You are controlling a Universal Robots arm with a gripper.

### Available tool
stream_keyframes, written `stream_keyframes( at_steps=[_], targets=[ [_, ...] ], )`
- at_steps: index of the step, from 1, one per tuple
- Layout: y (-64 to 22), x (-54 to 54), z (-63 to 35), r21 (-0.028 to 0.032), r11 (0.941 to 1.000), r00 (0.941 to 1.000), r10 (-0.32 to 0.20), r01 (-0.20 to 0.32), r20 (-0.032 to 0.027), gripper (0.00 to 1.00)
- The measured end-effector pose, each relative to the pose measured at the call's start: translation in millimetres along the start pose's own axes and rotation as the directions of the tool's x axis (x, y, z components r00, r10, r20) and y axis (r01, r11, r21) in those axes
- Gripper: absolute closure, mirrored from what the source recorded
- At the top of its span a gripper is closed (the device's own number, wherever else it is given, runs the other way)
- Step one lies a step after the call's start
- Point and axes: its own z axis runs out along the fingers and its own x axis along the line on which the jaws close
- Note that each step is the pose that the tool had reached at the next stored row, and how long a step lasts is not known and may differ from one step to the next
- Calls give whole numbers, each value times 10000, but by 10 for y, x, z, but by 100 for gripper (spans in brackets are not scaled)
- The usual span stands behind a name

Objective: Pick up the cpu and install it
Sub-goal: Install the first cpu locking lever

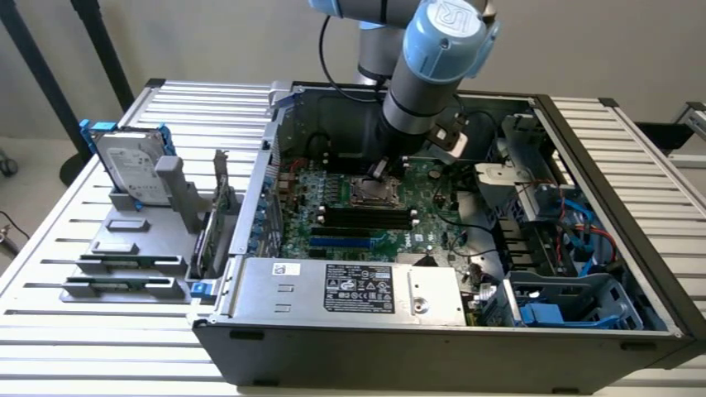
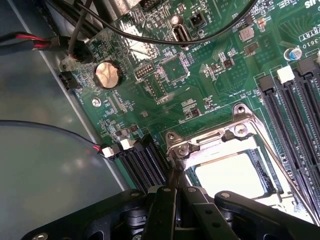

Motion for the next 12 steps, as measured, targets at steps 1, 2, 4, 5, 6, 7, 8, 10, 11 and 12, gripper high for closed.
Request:
stream_keyframes(
  at_steps=[1,2,4,5,6,7,8,10,11,12],
  targets=[
    [3,2,1,9,10000,10000,0,0,-18,89],
    [6,4,2,16,10000,10000,-1,1,-30,89],
    [12,6,4,26,10000,10000,-1,1,-46,89],
    [15,7,4,29,10000,10000,-1,2,-51,89],
    [16,7,5,30,10000,10000,-1,1,-56,89],
    [17,7,5,31,10000,10000,0,1,-60,89],
    [17,7,5,33,10000,10000,-1,1,-62,89],
    [17,8,5,34,10000,10000,-2,2,-63,89],
    [17,7,6,34,10000,10000,-2,2,-64,89],
    [17,7,5,34,10000,10000,-2,2,-63,89]
  ],
)
